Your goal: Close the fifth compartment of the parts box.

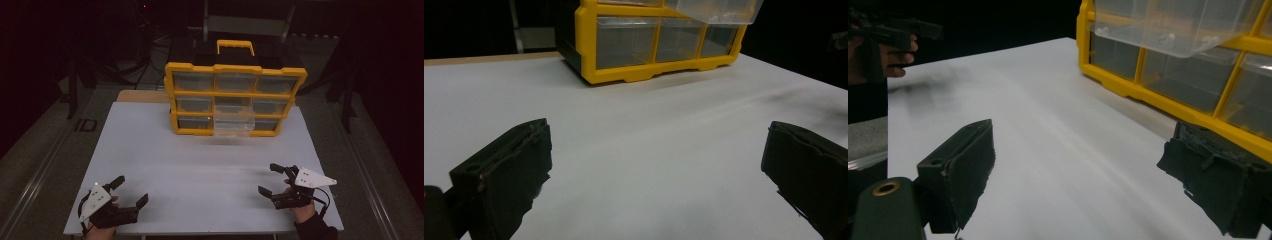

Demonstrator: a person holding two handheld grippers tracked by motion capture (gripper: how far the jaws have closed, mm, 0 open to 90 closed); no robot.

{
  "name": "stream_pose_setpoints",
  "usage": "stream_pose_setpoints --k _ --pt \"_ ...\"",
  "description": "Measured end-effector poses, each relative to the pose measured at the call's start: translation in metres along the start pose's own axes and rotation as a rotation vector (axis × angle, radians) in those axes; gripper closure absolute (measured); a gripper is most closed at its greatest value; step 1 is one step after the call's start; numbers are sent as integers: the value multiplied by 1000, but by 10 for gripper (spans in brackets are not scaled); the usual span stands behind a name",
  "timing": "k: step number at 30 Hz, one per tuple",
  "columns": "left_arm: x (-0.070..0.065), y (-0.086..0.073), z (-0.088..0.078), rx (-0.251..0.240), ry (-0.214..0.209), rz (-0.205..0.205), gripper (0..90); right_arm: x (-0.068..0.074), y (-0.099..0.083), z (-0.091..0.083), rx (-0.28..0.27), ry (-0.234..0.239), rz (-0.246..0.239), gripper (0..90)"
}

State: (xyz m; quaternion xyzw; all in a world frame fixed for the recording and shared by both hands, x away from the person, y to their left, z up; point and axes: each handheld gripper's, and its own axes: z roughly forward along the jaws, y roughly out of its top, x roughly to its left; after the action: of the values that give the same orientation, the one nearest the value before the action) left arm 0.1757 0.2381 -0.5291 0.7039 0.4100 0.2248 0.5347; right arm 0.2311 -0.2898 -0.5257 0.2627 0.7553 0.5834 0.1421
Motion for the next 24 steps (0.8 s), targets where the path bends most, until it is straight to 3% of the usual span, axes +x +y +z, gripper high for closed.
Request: stream_pose_setpoints --k 7,11,19,24 --pt "0 0 0 -2 -10 1 0 2 6 -5 -16 -18 0 113" --pt "-1 0 1 2 -17 -1 0 4 15 -9 -20 -53 -7 113" --pt "0 0 1 -4 -16 -1 0 13 54 -27 -85 -100 -16 96" --pt "-1 0 1 -6 -18 1 0 22 73 -27 -86 -146 -38 95"
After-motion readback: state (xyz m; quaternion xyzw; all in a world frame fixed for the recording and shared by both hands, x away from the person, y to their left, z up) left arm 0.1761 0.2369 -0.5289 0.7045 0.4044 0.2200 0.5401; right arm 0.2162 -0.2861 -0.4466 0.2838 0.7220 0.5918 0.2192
